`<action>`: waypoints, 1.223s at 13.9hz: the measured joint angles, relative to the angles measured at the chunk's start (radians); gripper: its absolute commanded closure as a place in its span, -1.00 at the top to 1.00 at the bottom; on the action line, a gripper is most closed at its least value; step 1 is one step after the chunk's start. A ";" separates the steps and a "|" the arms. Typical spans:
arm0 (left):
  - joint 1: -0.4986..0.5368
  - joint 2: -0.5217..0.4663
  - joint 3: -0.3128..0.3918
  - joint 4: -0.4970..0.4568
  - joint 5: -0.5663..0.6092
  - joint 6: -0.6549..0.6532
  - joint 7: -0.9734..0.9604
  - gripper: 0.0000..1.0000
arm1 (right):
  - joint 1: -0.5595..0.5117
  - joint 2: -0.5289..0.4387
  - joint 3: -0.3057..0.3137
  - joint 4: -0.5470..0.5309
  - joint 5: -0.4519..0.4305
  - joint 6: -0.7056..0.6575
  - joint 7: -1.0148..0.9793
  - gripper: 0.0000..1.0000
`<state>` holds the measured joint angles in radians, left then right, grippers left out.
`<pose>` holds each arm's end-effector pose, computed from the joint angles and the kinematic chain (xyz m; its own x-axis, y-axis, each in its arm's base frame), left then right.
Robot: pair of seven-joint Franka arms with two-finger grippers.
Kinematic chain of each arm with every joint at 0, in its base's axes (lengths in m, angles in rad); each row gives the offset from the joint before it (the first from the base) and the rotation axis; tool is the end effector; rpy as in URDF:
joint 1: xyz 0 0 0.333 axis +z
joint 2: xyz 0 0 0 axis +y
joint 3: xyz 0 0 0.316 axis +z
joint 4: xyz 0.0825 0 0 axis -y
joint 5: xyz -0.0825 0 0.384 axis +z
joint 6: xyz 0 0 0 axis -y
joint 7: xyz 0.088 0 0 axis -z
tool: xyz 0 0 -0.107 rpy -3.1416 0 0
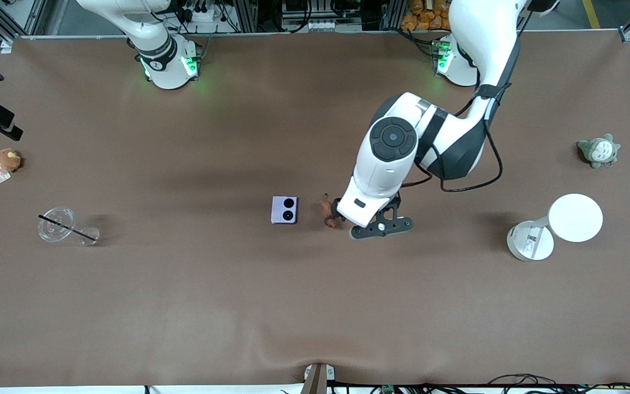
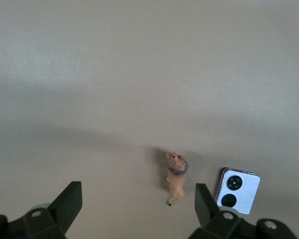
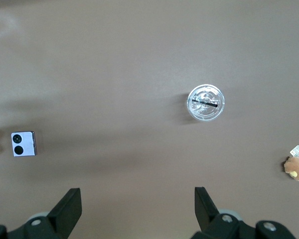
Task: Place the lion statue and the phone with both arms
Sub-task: 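Lower the open left gripper over the brown lion statue, then close the left gripper on the lion statue and lift it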
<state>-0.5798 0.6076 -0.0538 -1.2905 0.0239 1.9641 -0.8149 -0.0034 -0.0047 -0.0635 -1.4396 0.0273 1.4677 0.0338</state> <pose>0.5971 -0.4254 0.3995 0.9822 0.1834 0.0399 0.1812 -0.9820 0.0541 0.5407 -0.0332 0.6791 0.9947 -0.0977 0.0319 -0.0968 -0.9949 -0.0284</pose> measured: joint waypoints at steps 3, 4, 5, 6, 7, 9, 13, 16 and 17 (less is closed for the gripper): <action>-0.014 0.008 0.000 0.000 0.000 0.030 -0.019 1.00 | 0.000 0.000 0.000 0.000 0.000 0.000 0.000 1.00; -0.017 0.012 0.000 0.000 0.000 0.037 -0.019 1.00 | 0.000 0.000 0.000 0.000 0.000 0.000 0.000 1.00; -0.021 0.016 0.000 0.000 0.000 0.040 -0.020 1.00 | 0.001 0.000 0.000 0.000 0.000 0.000 0.000 1.00; -0.026 0.019 0.000 0.000 0.000 0.043 -0.025 1.00 | 0.001 0.000 0.000 0.000 0.000 0.000 0.000 1.00; -0.030 0.021 0.000 0.000 0.000 0.045 -0.031 1.00 | 0.001 0.000 0.000 0.000 0.000 0.000 0.000 1.00; -0.034 0.025 0.000 0.000 0.000 0.046 -0.033 1.00 | 0.001 0.000 0.000 0.000 0.000 0.000 0.000 1.00; -0.043 0.042 0.000 0.000 0.000 0.066 -0.050 1.00 | 0.001 0.001 0.000 0.000 0.000 0.000 0.000 1.00; -0.048 0.058 0.000 0.000 0.000 0.088 -0.051 1.00 | 0.001 0.001 0.000 0.000 0.000 0.000 0.000 1.00; -0.051 0.063 0.000 0.000 0.000 0.096 -0.051 1.00 | 0.001 0.001 0.000 0.000 0.000 0.000 0.000 1.00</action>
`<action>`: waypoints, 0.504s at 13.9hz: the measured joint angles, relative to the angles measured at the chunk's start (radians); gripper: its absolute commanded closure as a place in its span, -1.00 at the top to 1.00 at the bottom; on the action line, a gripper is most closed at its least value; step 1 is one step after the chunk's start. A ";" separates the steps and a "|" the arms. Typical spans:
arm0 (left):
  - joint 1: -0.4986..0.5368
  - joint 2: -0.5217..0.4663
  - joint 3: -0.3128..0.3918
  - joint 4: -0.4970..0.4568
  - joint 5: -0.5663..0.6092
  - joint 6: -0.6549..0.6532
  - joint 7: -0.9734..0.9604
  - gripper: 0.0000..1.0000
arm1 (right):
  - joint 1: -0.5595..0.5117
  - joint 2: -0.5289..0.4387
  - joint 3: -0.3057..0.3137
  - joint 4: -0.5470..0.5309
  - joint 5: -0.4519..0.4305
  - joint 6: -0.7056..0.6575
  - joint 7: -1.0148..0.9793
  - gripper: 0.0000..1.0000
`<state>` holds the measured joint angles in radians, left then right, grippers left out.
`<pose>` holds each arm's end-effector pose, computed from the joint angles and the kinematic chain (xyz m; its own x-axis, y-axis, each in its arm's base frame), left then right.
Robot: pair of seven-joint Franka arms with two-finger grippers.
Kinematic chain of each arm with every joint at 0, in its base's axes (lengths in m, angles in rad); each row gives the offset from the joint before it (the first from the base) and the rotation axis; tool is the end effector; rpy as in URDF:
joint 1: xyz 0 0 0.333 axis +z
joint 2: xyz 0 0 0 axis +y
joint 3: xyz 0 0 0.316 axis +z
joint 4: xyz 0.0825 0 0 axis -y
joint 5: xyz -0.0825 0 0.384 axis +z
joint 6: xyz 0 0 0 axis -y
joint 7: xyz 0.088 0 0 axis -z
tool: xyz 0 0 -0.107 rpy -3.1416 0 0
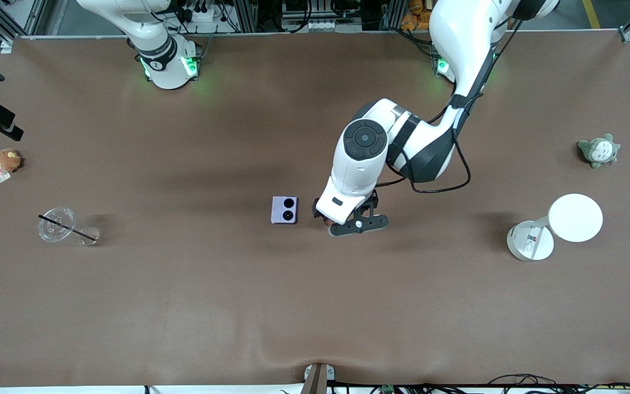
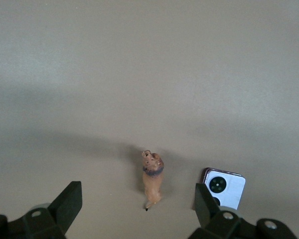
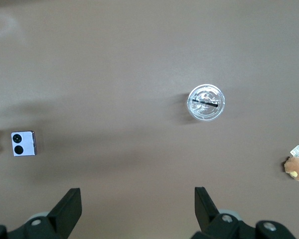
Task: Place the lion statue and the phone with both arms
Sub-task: 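Close the left gripper on the lion statue and lift it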
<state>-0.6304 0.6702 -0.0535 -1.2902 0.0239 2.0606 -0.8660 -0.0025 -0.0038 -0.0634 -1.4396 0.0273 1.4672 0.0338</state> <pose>0.5848 -0.4627 0.3627 0.9809 0.1862 0.0569 0.1811 -0.9799 0.0841 0.5410 -0.0326 0.6786 0.9948 -0.0967 0.0305 -0.0958 -0.9950 -0.0283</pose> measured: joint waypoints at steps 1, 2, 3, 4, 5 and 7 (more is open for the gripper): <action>-0.002 0.005 0.000 0.000 0.000 0.011 0.000 1.00 | 0.000 0.000 0.000 0.000 0.000 0.000 0.000 1.00; -0.004 0.012 0.000 0.000 0.000 0.024 0.000 1.00 | 0.000 0.000 0.000 0.000 0.000 0.000 0.000 1.00; -0.011 0.023 0.000 0.000 0.000 0.038 0.000 1.00 | 0.000 0.000 0.000 0.000 0.000 0.000 0.000 1.00; -0.019 0.035 0.000 0.000 0.000 0.053 -0.002 1.00 | 0.000 0.000 0.000 0.000 0.000 0.000 0.000 1.00; -0.028 0.048 0.001 0.000 0.000 0.069 -0.004 1.00 | 0.000 0.000 0.000 0.000 0.000 0.000 0.000 1.00; -0.042 0.067 0.002 -0.001 0.000 0.077 -0.007 1.00 | 0.000 0.000 0.000 0.000 0.000 0.000 0.000 1.00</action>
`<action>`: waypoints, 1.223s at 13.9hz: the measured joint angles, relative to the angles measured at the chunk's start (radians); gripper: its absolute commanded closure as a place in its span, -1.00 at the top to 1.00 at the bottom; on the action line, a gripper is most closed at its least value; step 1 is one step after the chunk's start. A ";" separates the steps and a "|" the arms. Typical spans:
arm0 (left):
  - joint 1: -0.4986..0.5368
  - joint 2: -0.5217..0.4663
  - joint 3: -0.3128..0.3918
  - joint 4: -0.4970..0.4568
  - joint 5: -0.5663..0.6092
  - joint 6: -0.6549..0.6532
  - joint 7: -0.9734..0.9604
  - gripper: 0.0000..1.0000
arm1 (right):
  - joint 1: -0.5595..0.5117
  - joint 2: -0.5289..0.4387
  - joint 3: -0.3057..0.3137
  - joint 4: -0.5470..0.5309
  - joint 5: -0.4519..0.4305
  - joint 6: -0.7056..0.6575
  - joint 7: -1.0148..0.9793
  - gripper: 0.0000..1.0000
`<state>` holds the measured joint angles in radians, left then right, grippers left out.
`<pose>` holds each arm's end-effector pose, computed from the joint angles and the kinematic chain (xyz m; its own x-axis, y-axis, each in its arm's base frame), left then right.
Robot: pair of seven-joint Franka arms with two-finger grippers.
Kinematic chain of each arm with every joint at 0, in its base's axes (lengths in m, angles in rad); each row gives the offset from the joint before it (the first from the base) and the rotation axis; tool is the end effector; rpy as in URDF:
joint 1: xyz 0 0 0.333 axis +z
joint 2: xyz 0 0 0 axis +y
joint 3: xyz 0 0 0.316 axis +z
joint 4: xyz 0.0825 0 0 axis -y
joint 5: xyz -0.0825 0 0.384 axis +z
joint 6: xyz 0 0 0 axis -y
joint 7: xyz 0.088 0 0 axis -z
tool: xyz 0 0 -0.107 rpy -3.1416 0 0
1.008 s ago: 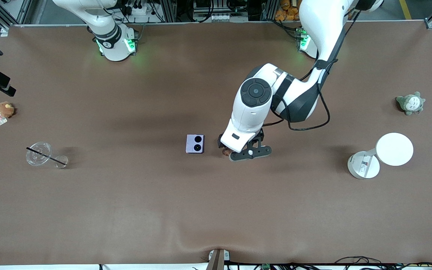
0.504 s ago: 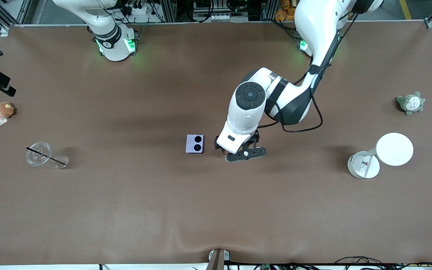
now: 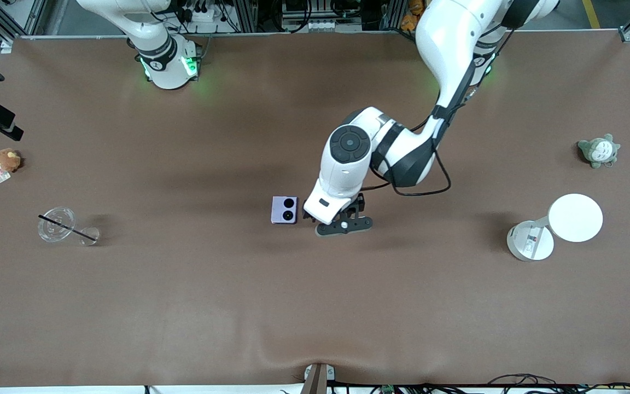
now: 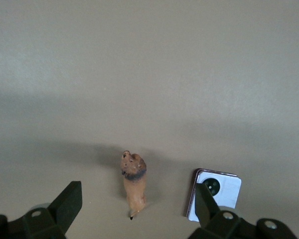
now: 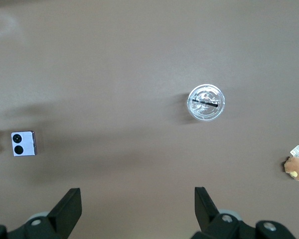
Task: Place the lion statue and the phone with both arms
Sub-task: 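Close the left gripper on the lion statue and lift it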
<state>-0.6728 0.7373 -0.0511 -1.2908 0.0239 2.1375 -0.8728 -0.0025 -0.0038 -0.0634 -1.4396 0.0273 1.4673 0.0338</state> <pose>0.5716 -0.4912 0.3197 0.9862 0.1543 0.0609 0.1483 -0.9846 0.0926 0.5411 -0.0326 0.6786 0.9948 -0.0967 0.0306 -0.0958 -0.9950 -0.0283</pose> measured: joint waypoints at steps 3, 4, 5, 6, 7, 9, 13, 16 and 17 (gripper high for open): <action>-0.032 0.014 0.001 -0.023 0.000 -0.027 -0.045 1.00 | 0.000 0.000 0.000 0.000 0.000 0.000 0.000 1.00; -0.041 0.019 0.001 -0.035 0.000 -0.033 -0.080 1.00 | 0.000 0.000 0.000 0.000 0.000 0.000 0.000 1.00; -0.048 0.028 0.001 -0.045 0.000 -0.035 -0.117 1.00 | 0.000 0.000 0.000 0.000 0.000 0.000 0.000 1.00; -0.055 0.040 0.002 -0.052 0.000 -0.035 -0.149 1.00 | 0.000 0.000 0.000 0.000 0.000 0.000 0.000 1.00; -0.059 0.054 0.002 -0.054 0.000 -0.035 -0.176 1.00 | 0.000 0.000 0.000 0.000 0.000 0.000 0.000 1.00; -0.060 0.087 0.004 -0.055 0.000 -0.033 -0.222 1.00 | 0.000 0.000 0.000 0.000 0.000 0.000 0.000 1.00; -0.059 0.126 0.017 -0.054 0.000 -0.016 -0.240 0.43 | 0.000 0.000 0.000 0.000 0.000 0.000 0.000 1.00; -0.057 0.138 0.019 -0.053 0.000 0.019 -0.243 -1.00 | 0.000 0.000 0.000 0.000 0.000 0.000 0.000 1.00; -0.057 0.140 0.019 -0.053 0.000 0.024 -0.243 -1.00 | 0.000 0.001 0.000 0.000 0.000 0.000 0.000 1.00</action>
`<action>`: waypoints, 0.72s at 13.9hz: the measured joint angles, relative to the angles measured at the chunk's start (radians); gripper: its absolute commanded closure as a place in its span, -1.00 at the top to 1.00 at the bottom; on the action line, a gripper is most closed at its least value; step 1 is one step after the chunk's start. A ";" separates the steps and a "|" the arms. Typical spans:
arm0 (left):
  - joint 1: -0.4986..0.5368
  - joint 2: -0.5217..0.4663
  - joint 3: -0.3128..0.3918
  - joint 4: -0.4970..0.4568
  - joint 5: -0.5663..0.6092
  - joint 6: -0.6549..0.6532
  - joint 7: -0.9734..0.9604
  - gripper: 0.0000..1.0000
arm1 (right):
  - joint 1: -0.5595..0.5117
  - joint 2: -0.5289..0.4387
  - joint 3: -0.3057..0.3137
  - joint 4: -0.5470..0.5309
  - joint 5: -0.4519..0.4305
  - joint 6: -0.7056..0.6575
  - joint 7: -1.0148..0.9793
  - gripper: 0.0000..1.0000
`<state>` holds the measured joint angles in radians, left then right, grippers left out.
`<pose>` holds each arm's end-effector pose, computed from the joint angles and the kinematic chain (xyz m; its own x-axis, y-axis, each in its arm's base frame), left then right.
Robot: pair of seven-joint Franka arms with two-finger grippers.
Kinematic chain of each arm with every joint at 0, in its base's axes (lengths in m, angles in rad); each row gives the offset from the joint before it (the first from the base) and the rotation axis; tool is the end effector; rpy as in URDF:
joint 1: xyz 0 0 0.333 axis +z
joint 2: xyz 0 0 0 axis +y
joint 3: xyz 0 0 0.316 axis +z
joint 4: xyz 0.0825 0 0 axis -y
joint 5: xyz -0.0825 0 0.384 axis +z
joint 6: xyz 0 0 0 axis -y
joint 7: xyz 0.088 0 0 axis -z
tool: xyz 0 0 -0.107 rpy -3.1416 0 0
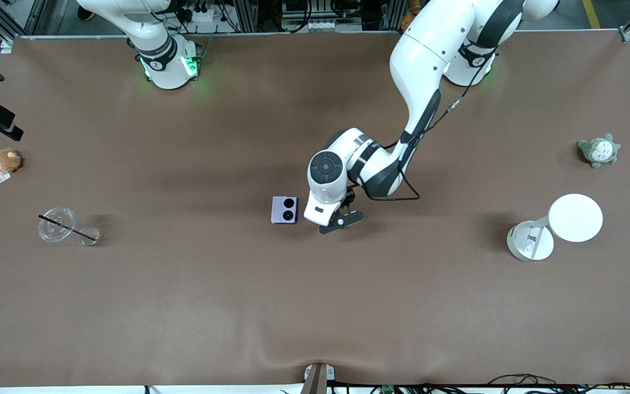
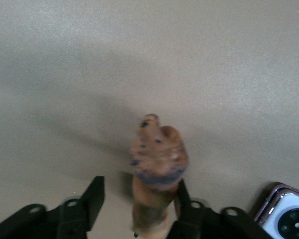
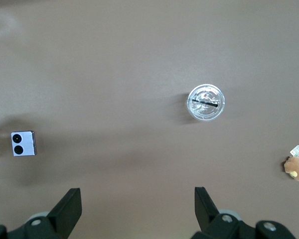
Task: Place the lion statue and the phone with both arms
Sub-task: 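Close the left gripper on the lion statue and lift it, then carry the lion statue with the left gripper toward the white lamp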
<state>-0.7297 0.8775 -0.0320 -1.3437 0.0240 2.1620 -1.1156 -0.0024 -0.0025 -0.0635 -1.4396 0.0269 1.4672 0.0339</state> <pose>0.5345 -0.5015 0.1928 0.9384 0.3442 -0.0307 0.3424 -0.9382 -0.0503 0.5415 -0.0327 0.6779 0.9949 -0.0968 0.0292 -0.0960 -0.9950 -0.0278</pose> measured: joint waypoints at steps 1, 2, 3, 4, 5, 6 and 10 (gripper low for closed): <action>0.000 0.001 0.000 0.001 0.000 0.002 0.000 -1.00 | 0.000 0.002 0.000 0.000 0.000 0.000 0.000 1.00; 0.000 0.000 0.000 0.004 0.001 0.004 0.006 -1.00 | 0.000 0.005 0.000 0.000 0.000 0.000 0.000 1.00; 0.001 0.000 0.002 0.010 0.004 0.005 0.032 -1.00 | 0.001 0.009 0.001 0.000 0.000 0.000 0.000 1.00; 0.002 -0.002 0.007 0.018 0.005 0.006 0.072 -1.00 | 0.001 0.011 0.001 0.000 0.000 0.000 0.000 1.00; 0.007 -0.009 0.011 0.025 0.005 0.006 0.107 -1.00 | 0.002 0.012 0.001 0.000 0.000 0.000 0.000 1.00; 0.017 -0.022 0.014 0.031 0.006 0.005 0.129 -1.00 | 0.003 0.012 0.001 0.000 0.000 0.000 0.000 1.00; 0.081 -0.115 0.017 0.035 0.010 -0.082 0.309 -1.00 | 0.008 0.012 0.001 0.000 0.000 0.000 0.000 1.00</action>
<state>-0.6491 0.7629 -0.0148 -1.3090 0.0337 2.0795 -0.8067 0.0051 0.0096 -0.0620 -1.4396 0.0269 1.4672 0.0339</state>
